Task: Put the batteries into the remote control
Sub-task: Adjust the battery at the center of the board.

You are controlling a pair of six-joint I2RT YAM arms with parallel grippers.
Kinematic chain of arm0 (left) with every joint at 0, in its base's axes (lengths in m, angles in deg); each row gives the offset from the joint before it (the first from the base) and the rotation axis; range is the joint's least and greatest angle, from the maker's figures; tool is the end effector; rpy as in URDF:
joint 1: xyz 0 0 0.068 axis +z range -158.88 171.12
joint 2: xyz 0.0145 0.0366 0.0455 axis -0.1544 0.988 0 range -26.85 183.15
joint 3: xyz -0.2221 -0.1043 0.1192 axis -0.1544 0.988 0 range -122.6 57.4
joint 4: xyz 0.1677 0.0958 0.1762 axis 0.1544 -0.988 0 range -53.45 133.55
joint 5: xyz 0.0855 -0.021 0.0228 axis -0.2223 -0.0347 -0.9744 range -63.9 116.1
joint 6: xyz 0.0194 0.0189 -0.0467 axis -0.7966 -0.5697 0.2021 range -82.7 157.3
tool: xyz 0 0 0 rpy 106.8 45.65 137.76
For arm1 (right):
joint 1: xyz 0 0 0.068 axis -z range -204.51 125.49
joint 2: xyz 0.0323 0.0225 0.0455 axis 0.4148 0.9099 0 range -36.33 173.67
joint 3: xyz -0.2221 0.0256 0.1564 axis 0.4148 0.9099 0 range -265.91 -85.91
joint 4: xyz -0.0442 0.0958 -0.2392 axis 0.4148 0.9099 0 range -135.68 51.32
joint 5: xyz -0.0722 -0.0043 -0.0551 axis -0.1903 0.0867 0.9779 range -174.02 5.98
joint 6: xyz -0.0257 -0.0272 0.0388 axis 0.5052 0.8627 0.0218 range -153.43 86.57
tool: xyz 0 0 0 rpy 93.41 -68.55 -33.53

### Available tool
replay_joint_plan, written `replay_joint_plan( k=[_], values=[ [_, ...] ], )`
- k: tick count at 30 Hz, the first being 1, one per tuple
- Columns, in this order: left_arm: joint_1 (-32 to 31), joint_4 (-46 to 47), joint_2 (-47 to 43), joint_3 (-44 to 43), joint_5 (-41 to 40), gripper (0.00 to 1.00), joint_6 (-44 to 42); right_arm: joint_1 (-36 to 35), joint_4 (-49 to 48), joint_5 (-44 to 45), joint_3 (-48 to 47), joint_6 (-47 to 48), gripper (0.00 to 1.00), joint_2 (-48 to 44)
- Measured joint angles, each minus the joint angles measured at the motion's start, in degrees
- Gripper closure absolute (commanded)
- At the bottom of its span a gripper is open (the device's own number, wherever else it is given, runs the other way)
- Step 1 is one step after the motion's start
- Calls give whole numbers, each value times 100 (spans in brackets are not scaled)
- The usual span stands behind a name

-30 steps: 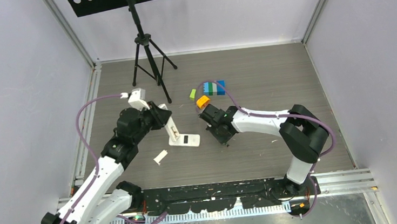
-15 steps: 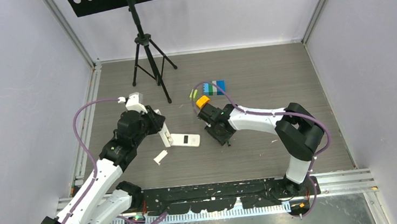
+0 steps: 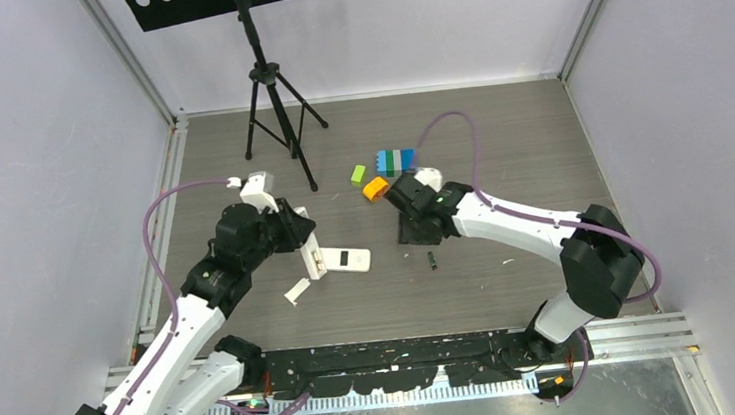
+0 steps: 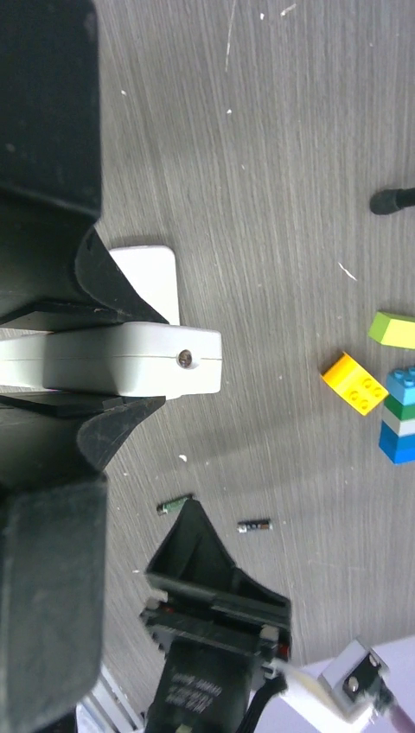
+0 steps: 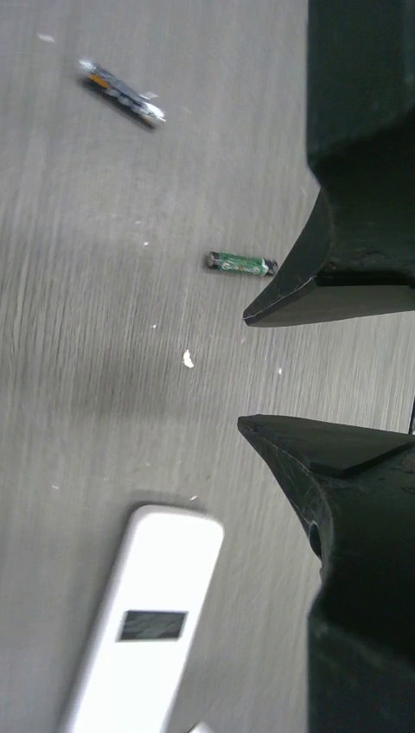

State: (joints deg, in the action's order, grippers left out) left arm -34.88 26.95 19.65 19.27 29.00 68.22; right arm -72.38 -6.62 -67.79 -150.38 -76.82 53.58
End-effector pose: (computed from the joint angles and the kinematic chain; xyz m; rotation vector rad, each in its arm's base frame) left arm 0.1688 -0.0844 0.2823 -0.0556 2.0726 -0.6757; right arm 0.2175 0.2256 0.2288 -0.0180 2.6288 0.1629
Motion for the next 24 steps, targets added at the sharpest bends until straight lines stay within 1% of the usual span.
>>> replay_joint_plan(
  k=[4,6,8,11,13,15,17,20,24],
  values=[
    [0,7,-302,7,81,100,9,592,-74,15,649,-1770,63,-282],
    [0,9,-448,33,125,100,11,839,-166,68,1058,-2702,64,-468],
    [0,7,-533,59,151,100,13,846,-262,66,1325,-3508,64,-632],
    [0,7,-599,79,181,100,20,713,-407,37,1390,-4605,63,-702],
    [0,7,-706,114,195,100,35,640,-514,20,1388,-5128,59,-678],
    [0,11,-879,166,205,100,37,546,-525,20,1344,-5654,49,-599],
    [0,9,-1073,199,212,100,37,439,-481,33,1274,-6135,45,-452],
    [0,31,-1250,208,205,100,35,238,-313,83,1132,-6695,44,-223],
    [0,48,-1318,264,208,100,35,76,-295,83,1117,-7184,44,-76]
  ],
)
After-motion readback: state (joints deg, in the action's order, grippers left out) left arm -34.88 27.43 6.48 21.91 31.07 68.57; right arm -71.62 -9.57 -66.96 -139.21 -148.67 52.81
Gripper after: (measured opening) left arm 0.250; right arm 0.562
